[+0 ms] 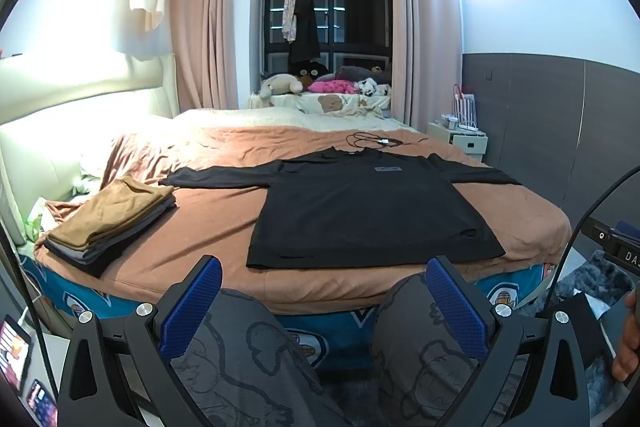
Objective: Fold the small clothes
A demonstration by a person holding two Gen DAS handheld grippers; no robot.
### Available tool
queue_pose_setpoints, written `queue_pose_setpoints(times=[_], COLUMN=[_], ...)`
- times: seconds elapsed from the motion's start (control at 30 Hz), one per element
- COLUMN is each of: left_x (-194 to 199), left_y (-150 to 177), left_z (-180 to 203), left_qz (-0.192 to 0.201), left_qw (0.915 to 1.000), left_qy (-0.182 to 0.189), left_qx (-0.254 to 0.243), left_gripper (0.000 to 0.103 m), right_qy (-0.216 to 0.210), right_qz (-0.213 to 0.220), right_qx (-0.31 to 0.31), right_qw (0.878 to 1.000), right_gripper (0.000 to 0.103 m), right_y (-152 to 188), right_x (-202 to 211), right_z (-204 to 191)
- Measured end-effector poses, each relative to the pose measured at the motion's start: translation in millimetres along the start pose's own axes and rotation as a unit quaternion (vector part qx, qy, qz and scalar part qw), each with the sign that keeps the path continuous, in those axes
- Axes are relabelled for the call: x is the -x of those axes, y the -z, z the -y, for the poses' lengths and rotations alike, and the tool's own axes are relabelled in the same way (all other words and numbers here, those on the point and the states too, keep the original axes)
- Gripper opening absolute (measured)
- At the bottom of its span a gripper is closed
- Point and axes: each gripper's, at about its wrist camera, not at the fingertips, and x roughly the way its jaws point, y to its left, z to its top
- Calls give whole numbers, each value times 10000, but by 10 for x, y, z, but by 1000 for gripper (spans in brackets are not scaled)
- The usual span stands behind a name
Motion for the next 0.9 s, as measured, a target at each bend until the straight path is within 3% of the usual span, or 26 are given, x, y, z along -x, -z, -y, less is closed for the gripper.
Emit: queue_pose_setpoints(times=[0.9], left_x=[116], left_y=[-22], left_z=[-24], left_qz=[115], left_qw=[9999], left_qy=[-36], left_qx=[98], left_gripper=[103], right_qy=[-13], right_qz=[-18], right_qx=[0], right_qw=[10000], right_gripper=[103], right_y=[-23], right_x=[-13], right_z=[28])
